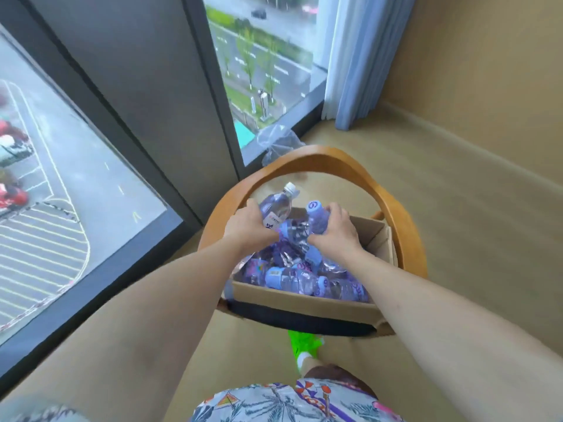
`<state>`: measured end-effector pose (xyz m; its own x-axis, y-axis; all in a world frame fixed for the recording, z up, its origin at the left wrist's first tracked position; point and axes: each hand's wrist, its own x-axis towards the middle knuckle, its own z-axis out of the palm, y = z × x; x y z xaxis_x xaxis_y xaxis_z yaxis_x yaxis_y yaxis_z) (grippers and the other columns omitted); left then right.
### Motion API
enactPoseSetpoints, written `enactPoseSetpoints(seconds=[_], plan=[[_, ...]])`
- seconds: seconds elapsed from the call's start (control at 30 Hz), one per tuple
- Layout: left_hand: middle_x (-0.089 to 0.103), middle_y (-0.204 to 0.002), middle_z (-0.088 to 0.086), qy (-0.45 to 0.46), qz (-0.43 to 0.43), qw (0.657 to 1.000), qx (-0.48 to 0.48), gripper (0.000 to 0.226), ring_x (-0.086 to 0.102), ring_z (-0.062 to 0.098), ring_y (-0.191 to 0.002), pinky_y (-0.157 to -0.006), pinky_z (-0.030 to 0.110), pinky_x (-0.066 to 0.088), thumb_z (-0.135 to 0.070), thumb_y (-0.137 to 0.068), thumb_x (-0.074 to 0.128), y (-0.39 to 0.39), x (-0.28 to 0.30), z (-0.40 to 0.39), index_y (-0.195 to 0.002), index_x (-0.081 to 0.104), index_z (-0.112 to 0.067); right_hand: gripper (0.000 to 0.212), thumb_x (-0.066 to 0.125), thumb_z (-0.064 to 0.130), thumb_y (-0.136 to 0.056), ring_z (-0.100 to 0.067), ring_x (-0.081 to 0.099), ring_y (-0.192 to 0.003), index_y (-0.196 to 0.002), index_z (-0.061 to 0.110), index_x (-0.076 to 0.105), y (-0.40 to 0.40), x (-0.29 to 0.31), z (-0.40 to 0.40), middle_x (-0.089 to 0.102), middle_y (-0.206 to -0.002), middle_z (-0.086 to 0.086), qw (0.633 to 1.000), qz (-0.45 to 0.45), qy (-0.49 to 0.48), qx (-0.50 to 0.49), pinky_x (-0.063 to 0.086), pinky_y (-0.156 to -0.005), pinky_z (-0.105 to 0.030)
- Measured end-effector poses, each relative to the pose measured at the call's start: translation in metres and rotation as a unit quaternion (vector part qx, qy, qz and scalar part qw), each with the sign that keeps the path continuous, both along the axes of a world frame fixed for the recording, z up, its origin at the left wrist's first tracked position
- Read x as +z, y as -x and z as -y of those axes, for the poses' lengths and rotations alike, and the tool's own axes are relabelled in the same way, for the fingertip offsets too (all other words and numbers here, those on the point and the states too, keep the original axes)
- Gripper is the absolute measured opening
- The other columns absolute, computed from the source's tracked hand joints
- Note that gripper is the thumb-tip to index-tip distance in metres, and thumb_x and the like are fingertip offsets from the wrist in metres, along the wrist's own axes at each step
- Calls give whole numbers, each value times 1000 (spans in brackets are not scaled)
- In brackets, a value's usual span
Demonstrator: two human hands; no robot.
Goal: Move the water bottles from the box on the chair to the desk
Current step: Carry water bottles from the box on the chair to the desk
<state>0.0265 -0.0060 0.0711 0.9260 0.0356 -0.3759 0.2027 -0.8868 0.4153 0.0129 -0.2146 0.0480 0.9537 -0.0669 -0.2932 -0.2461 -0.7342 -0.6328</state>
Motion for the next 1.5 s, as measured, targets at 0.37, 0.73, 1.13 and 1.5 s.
enactPoseSetpoints(seconds=[0.37, 0.73, 1.13, 1.5], plan=[[70, -94, 1, 308, 177, 900, 254, 52, 69, 22, -85, -72, 38, 56, -36, -52, 78, 109, 134, -93, -99, 58, -26, 45, 80, 22, -53, -22, 55, -74, -88, 22, 51, 68, 143, -108, 55, -79, -2, 925, 101, -360, -67, 48, -74, -37], [70, -106, 1, 311, 282, 780, 464, 78, 68, 22, -96, -84, 43, 59, -62, -53, 85, 214, 179, -195, -116, 60, -21, 37, 87, 33, -73, -18, 49, -51, -56, 24, 56, 115, 193, -237, 53, -58, 0, 850, -50, -520, 75, 47, -53, -29], [69, -111, 2, 213, 371, 636, 642, 59, 64, 20, -96, -81, 35, 51, -55, -60, 88, 359, 201, -243, -103, 60, -27, 30, 81, 22, -84, -33, 75, -68, -107, 6, 69, 184, 226, -354, 74, -91, -20, 813, -139, -434, 363, 64, -65, -41], [73, -95, -2, 65, 402, 422, 810, 61, 70, 22, -88, -83, 40, 58, -59, -50, 83, 569, 214, -156, -98, 68, -24, 19, 79, 15, -83, -19, 68, -56, -97, 9, 67, 384, 231, -379, 68, -69, -7, 666, -262, -395, 576, 59, -54, -31]])
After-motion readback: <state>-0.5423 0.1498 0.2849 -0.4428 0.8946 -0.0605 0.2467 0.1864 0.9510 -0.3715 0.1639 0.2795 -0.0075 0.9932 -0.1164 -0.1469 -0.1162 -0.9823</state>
